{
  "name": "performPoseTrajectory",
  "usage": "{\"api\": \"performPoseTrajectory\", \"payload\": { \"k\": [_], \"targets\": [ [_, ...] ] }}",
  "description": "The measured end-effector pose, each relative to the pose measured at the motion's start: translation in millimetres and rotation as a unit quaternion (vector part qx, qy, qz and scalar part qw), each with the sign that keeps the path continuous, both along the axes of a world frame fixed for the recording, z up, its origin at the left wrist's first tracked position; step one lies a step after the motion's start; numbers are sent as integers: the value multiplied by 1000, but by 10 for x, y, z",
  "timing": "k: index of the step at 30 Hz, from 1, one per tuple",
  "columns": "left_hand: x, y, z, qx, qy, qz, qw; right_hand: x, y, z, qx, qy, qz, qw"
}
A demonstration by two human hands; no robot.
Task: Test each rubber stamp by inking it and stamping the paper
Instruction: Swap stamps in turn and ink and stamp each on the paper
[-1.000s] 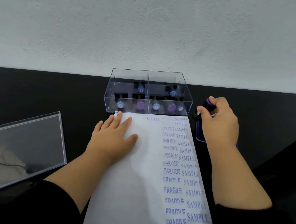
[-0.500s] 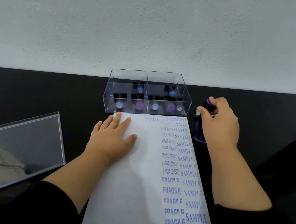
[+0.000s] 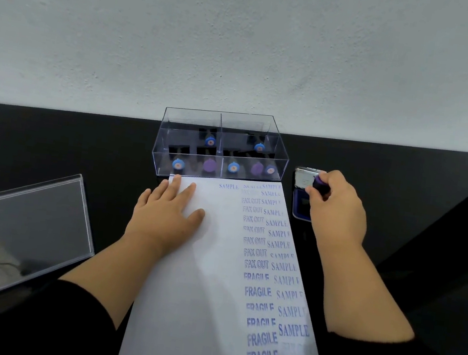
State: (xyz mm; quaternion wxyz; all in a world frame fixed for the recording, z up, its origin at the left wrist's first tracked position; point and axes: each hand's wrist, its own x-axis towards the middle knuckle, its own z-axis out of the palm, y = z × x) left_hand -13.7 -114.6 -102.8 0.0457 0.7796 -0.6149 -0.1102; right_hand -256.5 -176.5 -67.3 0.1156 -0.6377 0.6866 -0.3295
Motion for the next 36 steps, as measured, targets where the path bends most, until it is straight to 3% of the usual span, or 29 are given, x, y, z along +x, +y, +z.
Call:
{"api": "performPoseTrajectory", "payload": {
  "k": [19,31,36],
  "targets": [
    [-29,329,18,10,-12,-34,999,1,115,93,11,71,46,996],
    [-57,267,-10,2,-2,-3,1000,561,122,149,-38,-44,122,991],
    [-55,241,-5,3,-4,2,1000,775,59,135,-38,-53,152,986]
  ]
}}
